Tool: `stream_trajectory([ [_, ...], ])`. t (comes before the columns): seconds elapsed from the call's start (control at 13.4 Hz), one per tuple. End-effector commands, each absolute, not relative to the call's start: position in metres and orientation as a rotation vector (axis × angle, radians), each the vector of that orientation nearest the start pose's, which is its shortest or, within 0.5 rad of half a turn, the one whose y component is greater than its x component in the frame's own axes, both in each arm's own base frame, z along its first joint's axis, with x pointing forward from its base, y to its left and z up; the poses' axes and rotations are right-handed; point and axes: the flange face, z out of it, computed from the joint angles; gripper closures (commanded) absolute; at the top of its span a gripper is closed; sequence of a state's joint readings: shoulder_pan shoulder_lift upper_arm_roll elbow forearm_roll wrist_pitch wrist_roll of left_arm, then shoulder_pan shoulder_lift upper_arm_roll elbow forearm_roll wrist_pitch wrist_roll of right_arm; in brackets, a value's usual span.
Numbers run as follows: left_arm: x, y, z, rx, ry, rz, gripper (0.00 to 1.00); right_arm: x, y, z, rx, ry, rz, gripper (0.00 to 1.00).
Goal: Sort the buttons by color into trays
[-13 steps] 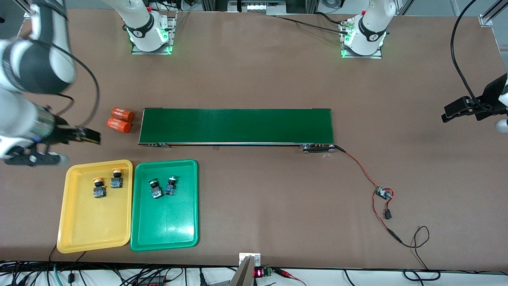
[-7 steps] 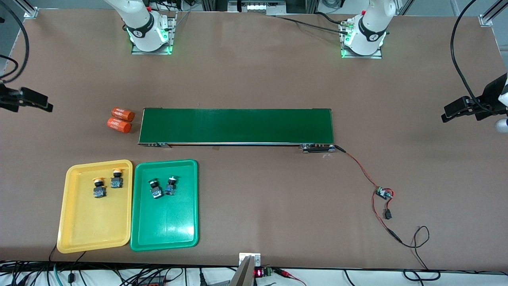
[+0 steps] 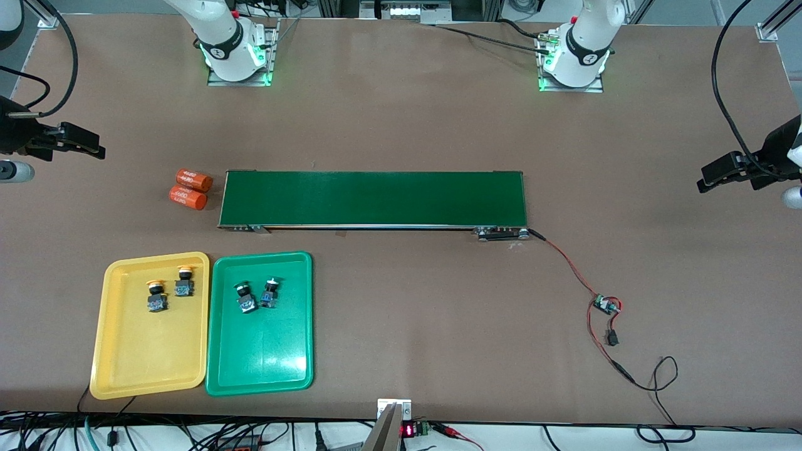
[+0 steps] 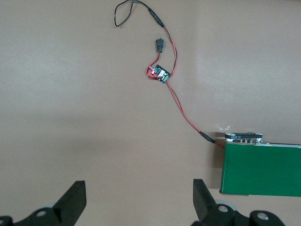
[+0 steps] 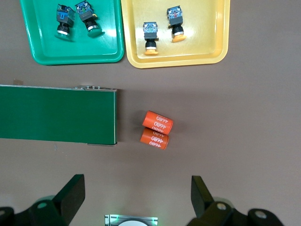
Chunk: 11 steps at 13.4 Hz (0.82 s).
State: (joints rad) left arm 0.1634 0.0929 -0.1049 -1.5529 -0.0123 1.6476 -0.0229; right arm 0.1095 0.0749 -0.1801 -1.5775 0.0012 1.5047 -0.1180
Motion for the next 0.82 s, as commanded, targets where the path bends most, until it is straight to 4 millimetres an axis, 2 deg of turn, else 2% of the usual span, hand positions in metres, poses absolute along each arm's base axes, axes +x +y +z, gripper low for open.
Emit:
stream_trajectory([
  [0.0, 0.5832, 0.0358, 0.5912, -3.170, -0.120, -0.012, 0.00, 0.5660, -0.0397, 0.5711, -3.142, -0.081, 0.250, 0.00],
  [0.74, 0.5843, 0.0325, 0.5938, -3.177, -0.122, -0.041, 0.00, 0.5665, -0.0351, 0.5690, -3.133, -0.088, 0.260, 0.00],
])
